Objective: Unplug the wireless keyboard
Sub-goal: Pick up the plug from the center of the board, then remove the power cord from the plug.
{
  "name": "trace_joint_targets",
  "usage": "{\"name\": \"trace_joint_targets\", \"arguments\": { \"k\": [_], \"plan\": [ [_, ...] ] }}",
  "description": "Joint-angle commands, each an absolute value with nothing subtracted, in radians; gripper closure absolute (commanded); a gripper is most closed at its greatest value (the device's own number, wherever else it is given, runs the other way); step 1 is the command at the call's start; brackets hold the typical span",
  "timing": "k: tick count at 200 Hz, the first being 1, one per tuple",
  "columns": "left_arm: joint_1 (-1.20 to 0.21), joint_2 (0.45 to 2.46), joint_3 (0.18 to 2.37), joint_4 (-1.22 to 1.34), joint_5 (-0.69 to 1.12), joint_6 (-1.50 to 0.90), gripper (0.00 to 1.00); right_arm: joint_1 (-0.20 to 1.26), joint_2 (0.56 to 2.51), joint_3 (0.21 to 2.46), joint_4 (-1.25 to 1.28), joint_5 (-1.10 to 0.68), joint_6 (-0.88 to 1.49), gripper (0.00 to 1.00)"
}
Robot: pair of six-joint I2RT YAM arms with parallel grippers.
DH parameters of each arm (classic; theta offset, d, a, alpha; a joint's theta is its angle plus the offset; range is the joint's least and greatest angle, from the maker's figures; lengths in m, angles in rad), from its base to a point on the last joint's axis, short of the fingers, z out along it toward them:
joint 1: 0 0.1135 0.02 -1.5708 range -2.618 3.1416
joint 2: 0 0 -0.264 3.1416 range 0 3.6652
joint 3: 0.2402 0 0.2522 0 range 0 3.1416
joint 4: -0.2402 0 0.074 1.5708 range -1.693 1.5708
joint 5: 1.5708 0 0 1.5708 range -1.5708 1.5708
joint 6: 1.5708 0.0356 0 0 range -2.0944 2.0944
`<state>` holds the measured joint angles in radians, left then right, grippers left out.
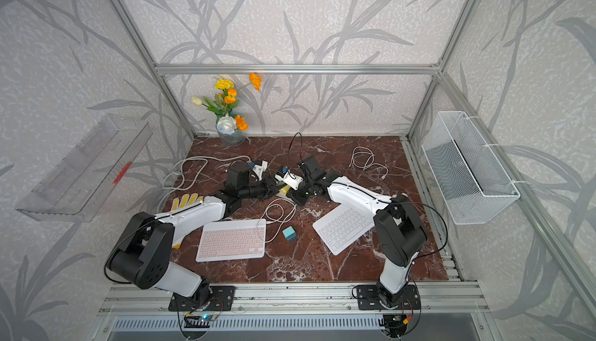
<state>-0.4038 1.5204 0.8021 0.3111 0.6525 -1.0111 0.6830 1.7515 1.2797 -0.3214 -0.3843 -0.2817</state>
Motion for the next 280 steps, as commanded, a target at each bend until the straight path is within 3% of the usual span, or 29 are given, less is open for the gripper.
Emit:
{"name": "trace_joint_targets", "arguments": {
  "k": [1, 21, 77, 144, 188, 241, 280],
  "plan": [
    [-0.407, 1.504, 0.797, 0.349, 0.644, -1.010, 0.71, 0.703, 1.772, 1.282, -0.310, -0.397, -0.247, 0.91],
    [-0.407, 1.508, 0.799, 0.333, 0.643, -1.002, 0.82, 0.704, 1.777, 1.283, -0.313, -0.389, -0.240, 0.91],
    [-0.361, 1.475, 0.756, 0.389, 0.547, -1.086, 0.92, 0.716, 1.773, 1.213, -0.217, -0.387, -0.180, 0.92],
    [-0.275, 1.440, 0.765, 0.326, 0.566, -1.005, 0.93, 0.690, 1.719, 1.084, -0.044, -0.473, -0.049, 0.93],
    [-0.270, 1.410, 0.810, 0.027, 0.539, -0.713, 0.93, 0.633, 1.725, 1.203, -0.292, -0.538, -0.172, 0.93],
    [-0.223, 1.416, 0.790, 0.031, 0.493, -0.766, 0.91, 0.630, 1.741, 1.178, -0.267, -0.509, -0.138, 0.93],
    [-0.098, 1.471, 0.784, -0.024, 0.449, -0.807, 0.88, 0.631, 1.712, 1.153, -0.229, -0.484, -0.112, 0.93]
  ]
}}
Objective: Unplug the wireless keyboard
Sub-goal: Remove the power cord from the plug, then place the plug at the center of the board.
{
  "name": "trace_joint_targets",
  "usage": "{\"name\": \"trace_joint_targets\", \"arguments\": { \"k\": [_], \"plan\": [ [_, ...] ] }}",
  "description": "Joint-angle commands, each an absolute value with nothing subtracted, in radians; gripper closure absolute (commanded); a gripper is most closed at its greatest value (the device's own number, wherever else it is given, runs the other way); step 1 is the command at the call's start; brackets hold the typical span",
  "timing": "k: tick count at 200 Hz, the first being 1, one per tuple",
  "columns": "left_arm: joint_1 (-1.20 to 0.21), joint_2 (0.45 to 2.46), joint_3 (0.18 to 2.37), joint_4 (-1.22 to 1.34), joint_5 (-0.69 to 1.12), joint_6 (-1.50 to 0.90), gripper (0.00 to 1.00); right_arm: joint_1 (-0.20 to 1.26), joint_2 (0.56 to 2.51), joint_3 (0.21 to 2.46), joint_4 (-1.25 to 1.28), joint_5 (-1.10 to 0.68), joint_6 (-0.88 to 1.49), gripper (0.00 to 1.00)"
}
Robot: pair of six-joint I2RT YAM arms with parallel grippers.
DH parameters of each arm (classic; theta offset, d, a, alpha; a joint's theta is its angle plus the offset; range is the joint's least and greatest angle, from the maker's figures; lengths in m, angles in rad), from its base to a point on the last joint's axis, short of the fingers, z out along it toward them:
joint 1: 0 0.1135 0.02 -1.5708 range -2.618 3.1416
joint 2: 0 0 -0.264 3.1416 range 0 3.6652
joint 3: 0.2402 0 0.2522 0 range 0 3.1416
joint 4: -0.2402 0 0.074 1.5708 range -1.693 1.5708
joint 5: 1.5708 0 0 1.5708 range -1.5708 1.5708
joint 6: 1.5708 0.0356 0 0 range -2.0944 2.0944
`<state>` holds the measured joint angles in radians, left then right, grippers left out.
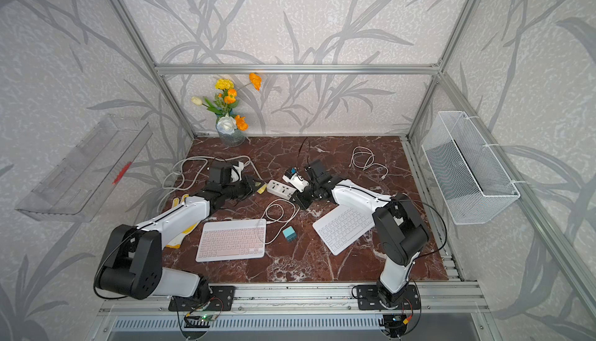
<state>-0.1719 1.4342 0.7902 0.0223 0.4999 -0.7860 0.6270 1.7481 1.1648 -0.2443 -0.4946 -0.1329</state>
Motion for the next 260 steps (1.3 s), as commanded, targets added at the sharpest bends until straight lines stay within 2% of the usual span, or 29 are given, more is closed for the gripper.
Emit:
{"name": "trace_joint_targets", "arguments": {
  "k": [1, 31, 96, 121, 153, 180, 183, 187, 190, 213, 233, 260],
  "plan": [
    [-0.094, 1.473, 0.783, -0.024, 0.448, -0.808, 0.88, 0.631, 1.712, 1.153, -0.228, -0.485, -0.112, 0.93],
    [-0.032, 1.570, 0.796, -0.016, 0.457, -0.813, 0.87, 0.631, 1.712, 1.167, -0.237, -0.483, -0.113, 0.92],
    [-0.031, 1.703, 0.777, 0.017, 0.452, -0.808, 0.79, 0.644, 1.713, 1.241, -0.266, -0.460, -0.095, 0.92],
    [-0.026, 1.734, 0.781, -0.031, 0.416, -0.787, 0.68, 0.645, 1.719, 1.279, -0.273, -0.439, -0.082, 0.92],
    [-0.020, 1.731, 0.775, -0.081, 0.385, -0.768, 0.41, 0.645, 1.727, 1.320, -0.306, -0.401, -0.101, 0.92],
    [-0.014, 1.706, 0.773, -0.113, 0.378, -0.750, 0.26, 0.649, 1.739, 1.343, -0.321, -0.374, -0.120, 0.92],
    [-0.013, 1.702, 0.775, -0.119, 0.378, -0.747, 0.22, 0.649, 1.740, 1.347, -0.319, -0.372, -0.120, 0.92],
    [-0.014, 1.697, 0.779, -0.128, 0.377, -0.742, 0.06, 0.648, 1.743, 1.352, -0.316, -0.366, -0.121, 0.92],
    [-0.014, 1.693, 0.779, -0.135, 0.374, -0.739, 0.01, 0.649, 1.745, 1.358, -0.317, -0.359, -0.121, 0.92],
    [-0.014, 1.640, 0.778, -0.191, 0.351, -0.707, 0.00, 0.645, 1.756, 1.406, -0.328, -0.275, -0.117, 0.92],
    [-0.015, 1.562, 0.766, -0.240, 0.328, -0.657, 0.00, 0.628, 1.756, 1.455, -0.343, -0.273, -0.105, 0.93],
    [-0.035, 1.456, 0.760, -0.270, 0.427, -0.544, 0.00, 0.590, 1.743, 1.491, -0.335, -0.258, -0.051, 0.92]
  ]
}}
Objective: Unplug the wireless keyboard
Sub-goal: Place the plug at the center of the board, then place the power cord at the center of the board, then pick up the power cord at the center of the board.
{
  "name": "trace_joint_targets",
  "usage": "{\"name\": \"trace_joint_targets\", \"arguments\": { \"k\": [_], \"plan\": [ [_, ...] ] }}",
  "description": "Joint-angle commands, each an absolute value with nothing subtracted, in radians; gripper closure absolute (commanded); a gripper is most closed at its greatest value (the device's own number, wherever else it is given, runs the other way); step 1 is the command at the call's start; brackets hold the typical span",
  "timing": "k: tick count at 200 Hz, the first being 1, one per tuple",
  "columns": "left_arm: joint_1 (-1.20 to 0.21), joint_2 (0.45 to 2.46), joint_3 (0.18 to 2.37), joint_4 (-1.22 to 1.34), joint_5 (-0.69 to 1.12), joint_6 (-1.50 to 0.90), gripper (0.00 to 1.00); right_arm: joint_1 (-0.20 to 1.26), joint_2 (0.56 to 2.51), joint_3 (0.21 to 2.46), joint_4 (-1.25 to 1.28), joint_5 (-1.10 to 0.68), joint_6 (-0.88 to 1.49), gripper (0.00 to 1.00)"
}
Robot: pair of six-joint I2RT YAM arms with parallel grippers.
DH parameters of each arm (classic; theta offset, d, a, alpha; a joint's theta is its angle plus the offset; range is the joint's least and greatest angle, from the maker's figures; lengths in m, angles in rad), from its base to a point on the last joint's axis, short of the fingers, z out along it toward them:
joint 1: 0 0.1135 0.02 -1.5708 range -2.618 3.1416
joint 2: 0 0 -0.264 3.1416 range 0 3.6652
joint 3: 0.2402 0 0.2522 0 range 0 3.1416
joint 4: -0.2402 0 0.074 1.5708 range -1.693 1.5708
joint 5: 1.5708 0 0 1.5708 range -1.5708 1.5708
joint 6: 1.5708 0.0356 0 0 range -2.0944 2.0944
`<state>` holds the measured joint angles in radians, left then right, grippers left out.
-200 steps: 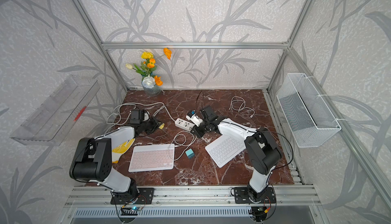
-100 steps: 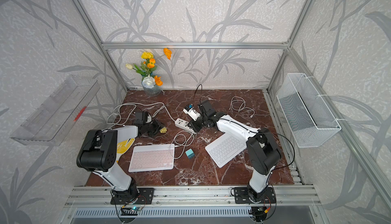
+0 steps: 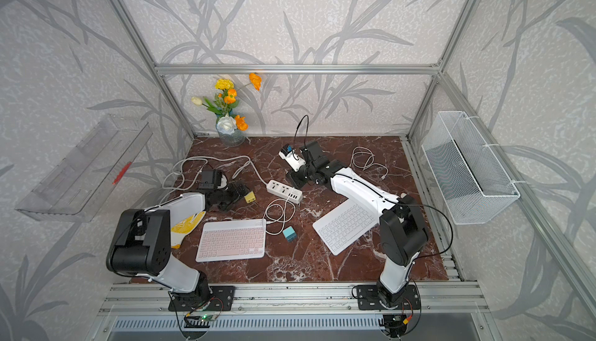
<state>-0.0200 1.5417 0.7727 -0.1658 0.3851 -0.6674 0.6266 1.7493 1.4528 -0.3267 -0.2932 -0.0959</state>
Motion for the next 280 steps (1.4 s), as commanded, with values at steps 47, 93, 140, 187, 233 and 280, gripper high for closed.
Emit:
{"name": "trace_joint_targets", "arguments": {
  "k": [47, 93, 140, 187, 233, 280],
  "plan": [
    [-0.217, 1.389, 0.815, -0.222, 0.561, -0.336, 0.01, 0.474, 1.667, 1.525, -0.294, -0.392, 0.052, 0.92],
    [-0.298, 1.479, 0.914, -0.153, 0.666, -0.179, 0.01, 0.435, 1.563, 1.564, -0.311, -0.411, 0.056, 0.92],
    [-0.313, 1.520, 0.941, -0.128, 0.708, -0.017, 0.01, 0.347, 1.530, 1.663, -0.352, -0.485, 0.088, 0.92],
    [-0.317, 1.524, 0.898, -0.114, 0.686, 0.062, 0.02, 0.233, 1.499, 1.717, -0.376, -0.524, 0.139, 0.92],
    [-0.321, 1.584, 1.012, -0.420, 0.570, 0.058, 0.17, 0.139, 1.504, 1.680, -0.394, -0.522, 0.154, 0.92],
    [-0.401, 1.596, 0.971, -0.393, 0.512, 0.093, 0.14, 0.104, 1.528, 1.619, -0.345, -0.539, 0.200, 0.92]
  ]
}}
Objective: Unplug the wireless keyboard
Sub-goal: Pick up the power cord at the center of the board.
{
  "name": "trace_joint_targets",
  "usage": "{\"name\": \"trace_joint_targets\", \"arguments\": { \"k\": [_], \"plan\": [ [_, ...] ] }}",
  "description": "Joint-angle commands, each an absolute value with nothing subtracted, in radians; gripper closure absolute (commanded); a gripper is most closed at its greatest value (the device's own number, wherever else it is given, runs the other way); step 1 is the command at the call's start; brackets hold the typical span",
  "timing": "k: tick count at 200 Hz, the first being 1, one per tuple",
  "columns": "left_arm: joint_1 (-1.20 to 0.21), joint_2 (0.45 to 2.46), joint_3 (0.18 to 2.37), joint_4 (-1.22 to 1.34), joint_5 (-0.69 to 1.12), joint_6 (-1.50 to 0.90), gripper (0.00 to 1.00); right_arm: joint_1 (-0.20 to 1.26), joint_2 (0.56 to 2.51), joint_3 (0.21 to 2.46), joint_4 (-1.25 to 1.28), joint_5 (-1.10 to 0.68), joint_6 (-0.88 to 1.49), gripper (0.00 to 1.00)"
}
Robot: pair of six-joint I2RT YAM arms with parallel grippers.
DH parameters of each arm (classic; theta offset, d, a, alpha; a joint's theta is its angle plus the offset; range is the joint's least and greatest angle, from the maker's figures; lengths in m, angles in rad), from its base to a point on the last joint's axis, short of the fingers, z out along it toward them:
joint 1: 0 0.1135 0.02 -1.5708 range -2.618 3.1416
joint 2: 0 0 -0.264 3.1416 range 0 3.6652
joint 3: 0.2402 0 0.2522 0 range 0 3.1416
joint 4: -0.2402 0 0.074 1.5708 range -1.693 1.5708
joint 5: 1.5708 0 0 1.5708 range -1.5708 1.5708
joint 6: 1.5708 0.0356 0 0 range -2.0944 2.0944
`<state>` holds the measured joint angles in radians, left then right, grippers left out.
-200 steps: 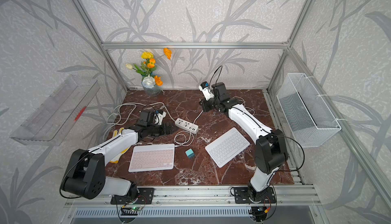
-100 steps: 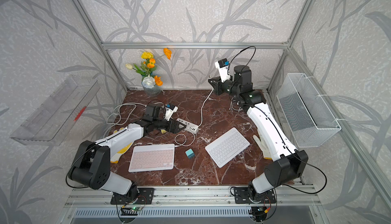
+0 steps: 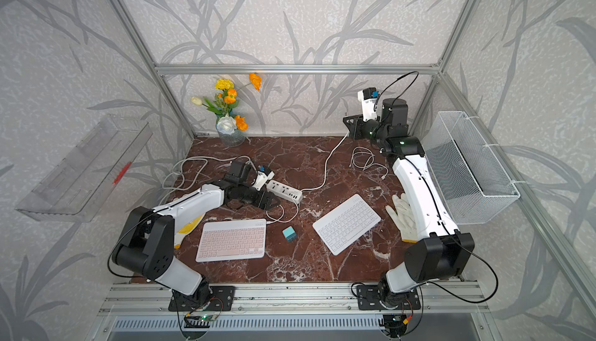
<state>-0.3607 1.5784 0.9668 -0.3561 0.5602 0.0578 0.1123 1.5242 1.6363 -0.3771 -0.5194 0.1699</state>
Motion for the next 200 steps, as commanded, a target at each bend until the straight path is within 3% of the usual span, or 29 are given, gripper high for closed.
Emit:
{"name": "trace_joint_targets", "arguments": {
  "k": [1, 84, 112, 162, 200],
  "plan": [
    [-0.403, 1.599, 0.973, -0.394, 0.510, 0.093, 0.14, 0.104, 1.529, 1.619, -0.345, -0.539, 0.201, 0.92],
    [-0.506, 1.847, 1.218, -0.711, 0.287, 0.193, 0.26, 0.081, 1.546, 1.471, -0.279, -0.543, 0.247, 0.92],
    [-0.530, 1.859, 1.219, -0.724, 0.303, 0.201, 0.38, 0.070, 1.545, 1.427, -0.255, -0.551, 0.260, 0.92],
    [-0.581, 1.915, 1.227, -0.743, 0.320, 0.198, 0.48, 0.058, 1.545, 1.350, -0.217, -0.553, 0.274, 0.92],
    [-0.591, 1.961, 1.266, -0.745, 0.309, 0.200, 0.63, 0.052, 1.555, 1.330, -0.204, -0.571, 0.282, 0.92]
  ]
}}
